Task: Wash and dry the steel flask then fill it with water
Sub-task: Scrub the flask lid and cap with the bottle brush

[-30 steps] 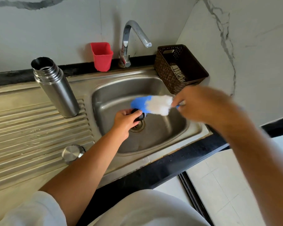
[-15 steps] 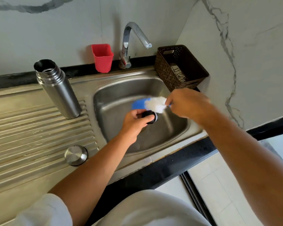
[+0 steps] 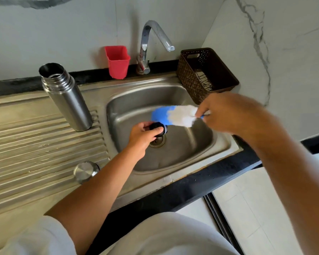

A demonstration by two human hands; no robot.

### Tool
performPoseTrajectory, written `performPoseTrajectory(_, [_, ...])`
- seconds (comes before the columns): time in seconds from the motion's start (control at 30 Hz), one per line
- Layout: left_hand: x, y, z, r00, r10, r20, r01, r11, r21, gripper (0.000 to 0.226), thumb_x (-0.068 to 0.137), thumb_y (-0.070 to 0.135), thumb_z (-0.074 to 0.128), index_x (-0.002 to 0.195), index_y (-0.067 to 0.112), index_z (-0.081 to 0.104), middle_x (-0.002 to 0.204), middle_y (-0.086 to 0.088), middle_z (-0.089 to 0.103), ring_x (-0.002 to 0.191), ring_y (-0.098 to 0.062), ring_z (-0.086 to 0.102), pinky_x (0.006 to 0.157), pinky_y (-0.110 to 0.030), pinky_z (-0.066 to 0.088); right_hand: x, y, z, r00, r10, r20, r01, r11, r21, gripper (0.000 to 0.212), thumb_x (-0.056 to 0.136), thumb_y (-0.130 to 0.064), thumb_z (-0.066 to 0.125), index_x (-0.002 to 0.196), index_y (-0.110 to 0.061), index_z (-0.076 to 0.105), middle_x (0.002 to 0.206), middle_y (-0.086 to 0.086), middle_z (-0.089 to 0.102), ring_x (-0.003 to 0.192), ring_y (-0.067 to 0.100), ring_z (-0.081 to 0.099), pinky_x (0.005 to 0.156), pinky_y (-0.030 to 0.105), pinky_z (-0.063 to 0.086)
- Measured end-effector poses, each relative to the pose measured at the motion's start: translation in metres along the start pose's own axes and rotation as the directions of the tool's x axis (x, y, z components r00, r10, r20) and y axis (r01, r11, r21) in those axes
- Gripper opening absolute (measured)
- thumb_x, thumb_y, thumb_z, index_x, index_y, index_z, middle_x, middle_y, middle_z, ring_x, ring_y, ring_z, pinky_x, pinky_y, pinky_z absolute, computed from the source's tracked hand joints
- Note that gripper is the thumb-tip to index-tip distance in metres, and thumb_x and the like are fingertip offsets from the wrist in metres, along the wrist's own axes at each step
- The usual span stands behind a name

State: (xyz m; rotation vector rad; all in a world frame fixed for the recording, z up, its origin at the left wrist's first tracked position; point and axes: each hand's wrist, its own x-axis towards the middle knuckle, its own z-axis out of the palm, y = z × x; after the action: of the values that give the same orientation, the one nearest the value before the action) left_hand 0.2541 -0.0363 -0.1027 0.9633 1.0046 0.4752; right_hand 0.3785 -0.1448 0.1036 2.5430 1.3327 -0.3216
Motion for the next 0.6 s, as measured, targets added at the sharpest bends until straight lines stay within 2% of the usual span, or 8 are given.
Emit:
performPoseTrajectory(0.07, [-0.006, 0.003, 0.015, 0.997, 0.024, 0.070, -0.027, 0.998, 0.051, 0.042, 0.086, 0.008, 0.084, 0.124, 0.005, 0.067, 0.111, -0.010, 0.074, 0.099, -0.020, 0.073, 0.084, -0.028, 0.060, 0.005, -0.014, 0.020, 0.998, -0.015, 0.066, 0.017, 0.999, -0.028, 0.033, 0.096, -0.020, 0.060, 0.126, -0.028, 0.071, 0.117, 0.008, 0.069, 0.100, 0.032, 0.067, 0.086, 0.042, 0.057])
performPoseTrajectory(0.13, [-0.011, -0.004, 0.022, 0.994, 0.031, 0.100, -0.036, 0.998, 0.051, 0.041, 0.088, 0.011, 0.083, 0.125, 0.007, 0.067, 0.112, -0.008, 0.075, 0.101, -0.019, 0.074, 0.085, -0.029, 0.061, 0.014, -0.019, 0.034, 0.997, 0.019, 0.078, -0.022, 0.999, 0.032, 0.036, 0.097, -0.017, 0.057, 0.130, -0.024, 0.068, 0.123, 0.010, 0.068, 0.107, 0.034, 0.066, 0.087, 0.042, 0.056])
performPoseTrajectory(0.23, [-0.016, -0.010, 0.012, 0.991, 0.033, 0.130, -0.032, 0.999, -0.016, 0.035, 0.096, 0.020, 0.075, 0.129, 0.011, 0.065, 0.116, -0.007, 0.074, 0.101, -0.023, 0.076, 0.079, -0.031, 0.065, 0.017, -0.010, 0.031, 0.996, 0.045, 0.079, -0.055, 0.989, 0.140, 0.037, 0.098, -0.019, 0.058, 0.131, -0.032, 0.069, 0.129, 0.004, 0.068, 0.112, 0.031, 0.065, 0.096, 0.046, 0.056])
performPoseTrajectory(0.33, [-0.016, -0.008, 0.005, 0.987, 0.040, 0.155, -0.041, 0.999, 0.002, 0.028, 0.101, 0.027, 0.069, 0.128, 0.019, 0.064, 0.115, -0.009, 0.073, 0.089, -0.027, 0.077, 0.074, -0.035, 0.066, 0.012, -0.005, 0.033, 0.999, 0.029, 0.040, -0.036, 0.981, 0.190, 0.034, 0.101, -0.022, 0.059, 0.129, -0.036, 0.070, 0.130, 0.001, 0.068, 0.111, 0.027, 0.065, 0.096, 0.045, 0.056])
performPoseTrajectory(0.4, [-0.015, -0.007, 0.007, 0.986, 0.000, 0.164, 0.010, 0.998, -0.058, 0.024, 0.101, 0.032, 0.068, 0.123, 0.021, 0.066, 0.118, -0.011, 0.071, 0.091, -0.031, 0.077, 0.077, -0.035, 0.065, 0.010, -0.005, 0.035, 0.999, 0.009, 0.036, -0.016, 0.982, 0.188, 0.033, 0.102, -0.022, 0.058, 0.129, -0.036, 0.070, 0.130, 0.002, 0.068, 0.108, 0.027, 0.065, 0.095, 0.045, 0.056])
performPoseTrajectory(0.47, [-0.010, -0.008, 0.007, 0.991, -0.025, 0.132, 0.038, 0.995, -0.097, 0.024, 0.100, 0.030, 0.070, 0.120, 0.017, 0.068, 0.118, -0.010, 0.069, 0.101, -0.034, 0.074, 0.080, -0.035, 0.065, 0.008, -0.002, 0.031, 1.000, 0.006, 0.022, -0.010, 0.983, 0.184, 0.033, 0.102, -0.022, 0.058, 0.127, -0.039, 0.071, 0.130, 0.003, 0.068, 0.108, 0.029, 0.065, 0.094, 0.046, 0.056])
performPoseTrajectory(0.53, [-0.004, -0.009, 0.003, 0.998, -0.032, 0.057, 0.038, 0.994, -0.101, 0.029, 0.098, 0.016, 0.072, 0.125, 0.008, 0.065, 0.113, -0.007, 0.067, 0.101, -0.025, 0.071, 0.080, -0.030, 0.065, 0.004, 0.005, 0.016, 1.000, 0.017, -0.011, -0.015, 0.987, 0.162, 0.032, 0.099, -0.023, 0.061, 0.123, -0.043, 0.072, 0.127, 0.002, 0.069, 0.106, 0.029, 0.066, 0.095, 0.048, 0.056])
performPoseTrajectory(0.6, [0.004, -0.009, -0.005, 0.997, -0.080, -0.014, 0.078, 0.989, -0.123, 0.040, 0.093, 0.011, 0.077, 0.129, 0.004, 0.062, 0.119, -0.010, 0.066, 0.097, -0.016, 0.069, 0.076, -0.026, 0.063, -0.002, 0.017, -0.006, 0.998, 0.034, -0.045, -0.029, 0.991, 0.128, 0.033, 0.097, -0.024, 0.062, 0.119, -0.045, 0.072, 0.123, -0.002, 0.071, 0.100, 0.027, 0.067, 0.093, 0.049, 0.057])
